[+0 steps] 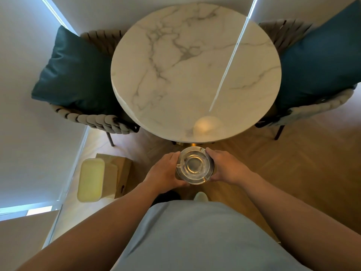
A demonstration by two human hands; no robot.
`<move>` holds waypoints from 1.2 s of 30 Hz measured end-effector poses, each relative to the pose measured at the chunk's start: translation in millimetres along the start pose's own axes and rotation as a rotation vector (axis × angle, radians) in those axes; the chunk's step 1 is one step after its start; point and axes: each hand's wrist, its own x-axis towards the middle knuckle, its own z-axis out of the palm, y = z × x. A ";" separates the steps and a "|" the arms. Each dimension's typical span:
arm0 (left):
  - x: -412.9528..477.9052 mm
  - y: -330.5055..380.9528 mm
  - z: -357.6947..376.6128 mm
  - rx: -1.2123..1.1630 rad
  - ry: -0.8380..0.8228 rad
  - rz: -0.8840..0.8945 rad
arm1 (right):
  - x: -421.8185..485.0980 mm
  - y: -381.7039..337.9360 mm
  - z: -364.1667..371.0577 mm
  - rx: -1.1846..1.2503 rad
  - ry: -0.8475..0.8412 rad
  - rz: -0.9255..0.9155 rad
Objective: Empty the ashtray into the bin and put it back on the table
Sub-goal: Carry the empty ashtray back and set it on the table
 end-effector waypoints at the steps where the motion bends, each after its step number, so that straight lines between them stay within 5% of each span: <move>1: 3.0 2.5 0.2 0.003 0.002 0.000 | 0.1 3.0 -1.8 0.000 0.002 0.003; 36: 305.7 -34.3 -162.3 0.043 -0.031 -0.044 | 267.7 48.4 -156.9 0.018 0.112 0.156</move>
